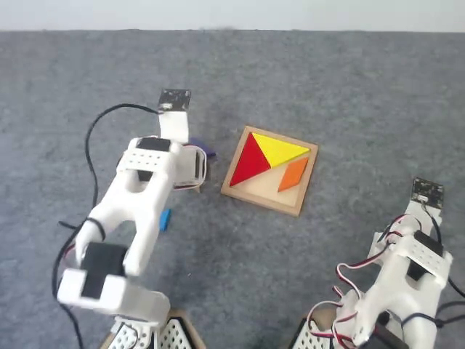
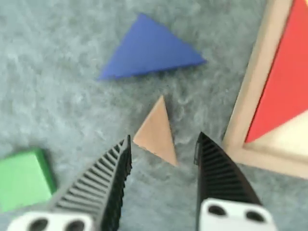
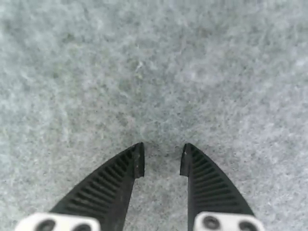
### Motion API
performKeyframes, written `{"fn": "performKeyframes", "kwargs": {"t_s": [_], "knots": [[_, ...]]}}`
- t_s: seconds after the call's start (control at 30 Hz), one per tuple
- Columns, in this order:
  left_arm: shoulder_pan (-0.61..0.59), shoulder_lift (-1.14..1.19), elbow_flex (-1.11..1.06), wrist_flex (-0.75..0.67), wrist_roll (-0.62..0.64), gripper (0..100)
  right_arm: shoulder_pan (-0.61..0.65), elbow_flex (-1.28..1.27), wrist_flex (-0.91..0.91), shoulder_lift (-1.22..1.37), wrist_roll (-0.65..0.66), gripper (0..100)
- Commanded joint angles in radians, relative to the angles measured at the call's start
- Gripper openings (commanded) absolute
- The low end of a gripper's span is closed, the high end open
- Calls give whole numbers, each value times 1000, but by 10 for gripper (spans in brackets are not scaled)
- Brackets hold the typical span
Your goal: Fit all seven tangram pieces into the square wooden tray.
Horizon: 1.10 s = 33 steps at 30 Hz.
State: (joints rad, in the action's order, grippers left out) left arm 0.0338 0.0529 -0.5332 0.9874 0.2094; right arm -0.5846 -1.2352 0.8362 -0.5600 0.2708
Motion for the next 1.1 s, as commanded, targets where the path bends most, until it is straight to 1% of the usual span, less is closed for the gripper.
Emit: {"fn": "performKeyframes", "kwargs": {"t_s": [0.0, 0.13, 0.27, 0.47, 0.63, 0.77, 0.9, 0.97, 1.07], "knots": [[14, 110, 120, 68, 71, 211, 18, -3, -12, -13, 12, 128], [3, 218, 174, 83, 72, 210, 18, -3, -12, -12, 12, 127], [5, 235, 229, 104, 72, 210, 18, -3, -12, -12, 12, 127], [12, 235, 239, 104, 48, 209, 18, -3, -12, -12, 12, 127], [0, 226, 237, 135, -63, 209, 18, -3, -12, -12, 12, 127], [25, 226, 243, 178, -250, 209, 18, -3, -12, -12, 12, 127], [44, 232, 268, 213, -376, 210, 18, -3, -12, -12, 12, 127], [26, 238, 305, 213, -414, 211, 18, -3, -12, -12, 12, 127], [5, 262, 360, 221, -439, 211, 18, -3, -12, -10, 12, 126]]}}
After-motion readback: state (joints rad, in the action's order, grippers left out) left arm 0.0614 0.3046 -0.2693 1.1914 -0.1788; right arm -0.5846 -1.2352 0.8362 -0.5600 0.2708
